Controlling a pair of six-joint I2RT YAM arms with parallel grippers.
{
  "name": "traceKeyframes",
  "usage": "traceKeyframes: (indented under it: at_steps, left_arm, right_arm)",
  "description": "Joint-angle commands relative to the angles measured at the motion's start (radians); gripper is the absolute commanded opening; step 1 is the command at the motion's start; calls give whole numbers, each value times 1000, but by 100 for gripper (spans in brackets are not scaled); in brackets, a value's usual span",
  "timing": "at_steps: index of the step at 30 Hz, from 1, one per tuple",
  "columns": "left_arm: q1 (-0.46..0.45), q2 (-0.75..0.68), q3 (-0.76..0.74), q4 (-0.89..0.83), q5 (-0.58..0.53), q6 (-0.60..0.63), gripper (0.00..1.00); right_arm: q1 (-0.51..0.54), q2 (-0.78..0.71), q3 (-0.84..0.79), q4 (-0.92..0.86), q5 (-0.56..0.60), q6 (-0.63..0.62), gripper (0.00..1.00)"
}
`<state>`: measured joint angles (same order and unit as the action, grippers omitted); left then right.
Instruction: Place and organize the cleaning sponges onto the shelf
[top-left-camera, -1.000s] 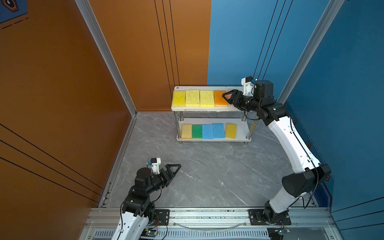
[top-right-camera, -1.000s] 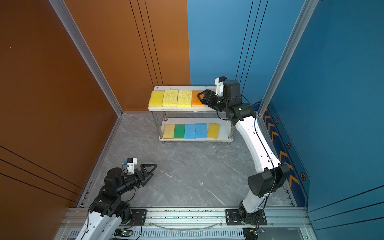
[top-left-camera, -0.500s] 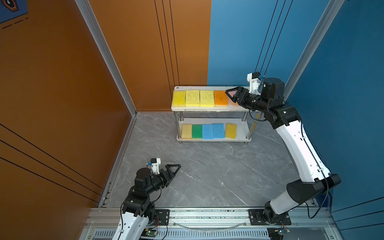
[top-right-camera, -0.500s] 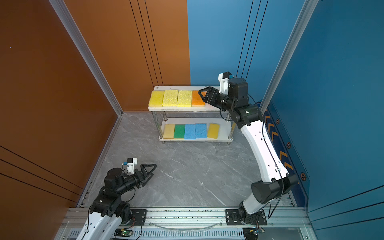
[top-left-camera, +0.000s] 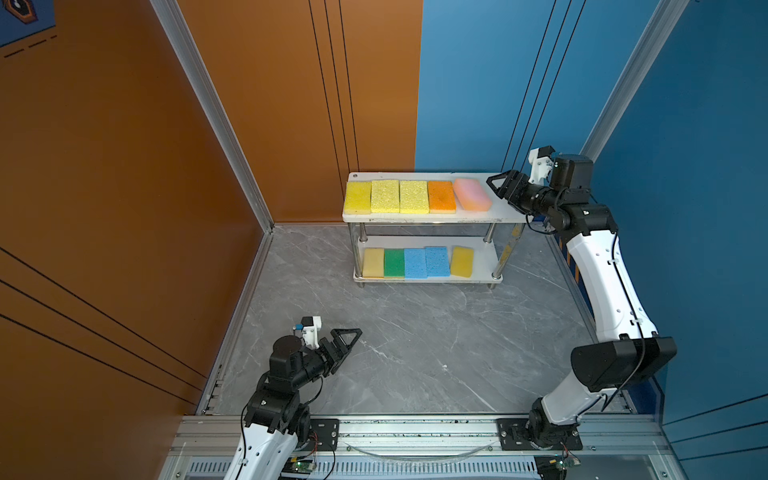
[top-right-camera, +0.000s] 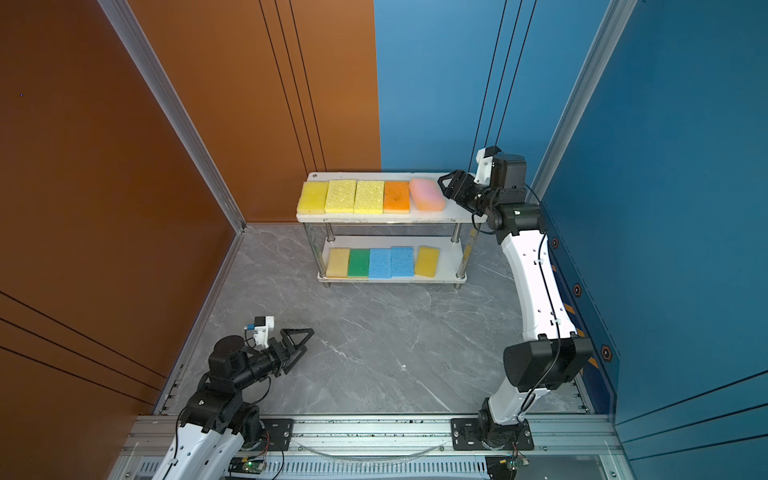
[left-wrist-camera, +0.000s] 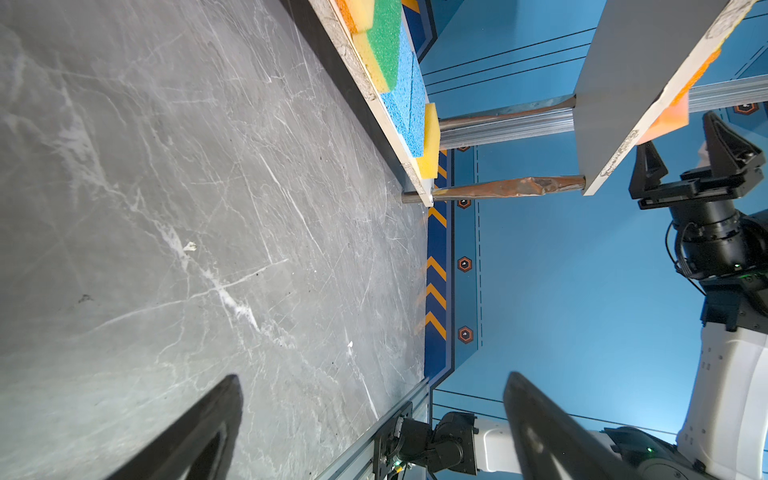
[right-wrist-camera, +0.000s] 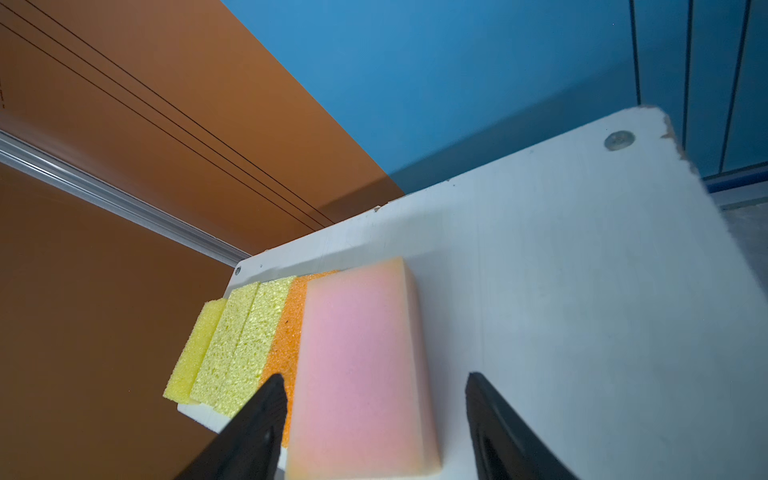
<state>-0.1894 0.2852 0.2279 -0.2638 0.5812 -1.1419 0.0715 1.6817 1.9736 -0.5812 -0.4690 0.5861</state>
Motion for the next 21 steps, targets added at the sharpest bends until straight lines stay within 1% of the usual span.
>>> traceKeyframes:
  at_steps: [1, 3, 6, 11, 18, 21]
  left_arm:
    - [8, 9, 5, -3, 10, 12, 98]
    - [8, 9, 5, -4, 9, 12, 98]
    - [8, 5, 1, -4, 6, 8, 98]
    - [9, 0, -1, -5, 8, 5, 98]
    - [8, 5, -8, -5, 12, 15, 98]
    - [8, 3, -13, -6, 14, 16, 98]
  right_arm:
    - [-2, 19, 10, -23, -61, -36, 67]
    - [-4, 33, 8, -24, -77, -36, 64]
    - [-3, 51, 5, -22, -101, -31, 57]
    - [4, 49, -8, -22, -96, -30, 42]
    - [7, 22, -28, -22, -64, -31, 15]
    - [8, 14, -36, -22, -59, -32, 9]
